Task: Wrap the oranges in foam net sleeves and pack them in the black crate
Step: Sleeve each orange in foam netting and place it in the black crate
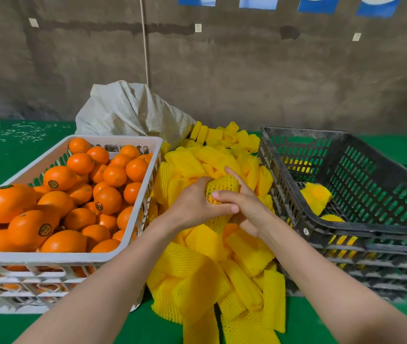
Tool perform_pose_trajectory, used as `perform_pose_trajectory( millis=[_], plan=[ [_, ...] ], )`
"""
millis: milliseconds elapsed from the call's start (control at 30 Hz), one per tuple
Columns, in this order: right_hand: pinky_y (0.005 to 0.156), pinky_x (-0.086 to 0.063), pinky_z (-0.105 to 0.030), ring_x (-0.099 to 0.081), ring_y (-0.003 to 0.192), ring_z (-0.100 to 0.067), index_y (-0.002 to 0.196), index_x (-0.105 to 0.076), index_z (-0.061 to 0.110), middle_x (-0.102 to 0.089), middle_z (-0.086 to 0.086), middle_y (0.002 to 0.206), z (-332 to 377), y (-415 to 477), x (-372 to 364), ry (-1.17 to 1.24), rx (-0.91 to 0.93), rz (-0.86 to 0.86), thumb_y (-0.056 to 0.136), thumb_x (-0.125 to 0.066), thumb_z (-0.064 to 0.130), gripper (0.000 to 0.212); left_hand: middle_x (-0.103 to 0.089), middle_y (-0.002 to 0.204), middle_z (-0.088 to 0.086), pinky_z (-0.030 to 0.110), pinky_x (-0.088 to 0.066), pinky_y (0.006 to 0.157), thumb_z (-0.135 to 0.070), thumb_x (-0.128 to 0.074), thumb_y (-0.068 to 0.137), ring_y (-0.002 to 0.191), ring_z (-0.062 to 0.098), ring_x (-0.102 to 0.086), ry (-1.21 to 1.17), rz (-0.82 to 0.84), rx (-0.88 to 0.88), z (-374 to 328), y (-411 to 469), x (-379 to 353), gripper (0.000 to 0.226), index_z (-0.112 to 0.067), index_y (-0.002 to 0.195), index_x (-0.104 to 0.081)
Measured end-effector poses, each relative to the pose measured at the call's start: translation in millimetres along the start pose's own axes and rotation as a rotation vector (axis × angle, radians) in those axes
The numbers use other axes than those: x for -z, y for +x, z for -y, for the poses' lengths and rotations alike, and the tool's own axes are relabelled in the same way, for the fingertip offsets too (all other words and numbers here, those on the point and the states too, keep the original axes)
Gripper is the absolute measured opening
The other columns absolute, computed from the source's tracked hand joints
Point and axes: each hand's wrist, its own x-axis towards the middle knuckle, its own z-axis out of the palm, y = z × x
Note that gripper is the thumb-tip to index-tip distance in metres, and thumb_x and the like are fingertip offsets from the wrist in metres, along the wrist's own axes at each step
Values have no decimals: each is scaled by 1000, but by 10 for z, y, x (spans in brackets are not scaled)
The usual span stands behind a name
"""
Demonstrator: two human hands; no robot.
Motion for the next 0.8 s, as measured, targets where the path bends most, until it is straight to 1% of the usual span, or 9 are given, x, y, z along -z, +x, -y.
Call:
perform_pose_trajectory(
  millis=[133,200,267,333,467,567,633,700,800],
  plan=[
    [67,-51,-28,-63,95,-20,125,-51,40,-67,-6,109,102,-8,114,-57,-13,32,78,-69,6,61,-49,105,-14,-3,-34,68,-61,-69,56,97,-2,-47,26,10,-56,-118,87,-81,93,-13,133,-47],
    [72,-50,-29,-62,101,-21,120,-57,39,-67,-6,110,182,-1,227,-106,30,-19,76,-72,6,57,-53,121,-6,8,-37,85,-57,-70,61,118,10,-48,-5,-7,-90,-208,141,-189,93,-15,139,-40],
    [72,-50,-29,-62,101,-21,106,-63,41,-67,-5,109,295,-13,373,-140,72,-64,72,-76,9,48,-37,146,6,30,-32,108,-51,-70,68,137,19,-32,-17,-26,-100,-331,202,-317,101,-14,148,-23],
    [66,-50,-28,-64,92,-19,98,-67,36,-69,-2,99,430,-40,556,-207,118,-121,70,-78,14,37,-23,152,12,36,-23,115,-47,-67,77,142,22,-20,6,-79,-101,-463,295,-456,99,-9,150,-12],
    [71,-54,-37,-65,75,-15,83,-64,24,-69,5,74,712,-33,1093,-210,267,-338,71,-78,22,19,-39,144,8,23,-31,105,-31,-47,97,132,19,-37,-128,-189,-130,-721,542,-764,57,-4,144,-31],
    [79,-55,-43,-65,80,-15,82,-59,24,-67,4,81,869,69,1512,-275,326,-553,70,-78,28,23,-57,125,7,15,-36,83,-16,-47,99,115,24,-53,-66,-185,-181,-805,747,-1004,33,-2,128,-52],
    [84,-52,-42,-61,92,-18,96,-57,25,-62,2,95,889,195,1798,-490,302,-620,68,-79,30,37,-61,122,11,15,-35,80,-13,-47,98,111,25,-56,32,-150,-197,-854,891,-1177,27,-3,121,-59],
    [78,-44,-32,-52,97,-20,119,-47,24,-52,0,104,846,328,2012,-898,148,-575,67,-78,30,61,-65,116,12,23,-39,82,-10,-48,97,108,26,-57,116,-88,-215,-889,1016,-1318,24,-3,114,-63],
    [70,-42,-32,-55,92,-29,133,-30,8,-53,-11,103,721,560,2149,-1501,-133,-223,76,-66,16,68,-66,109,12,31,-40,84,-8,-51,95,103,28,-57,261,8,-244,-908,1175,-1510,20,-4,108,-66]
  ],
)
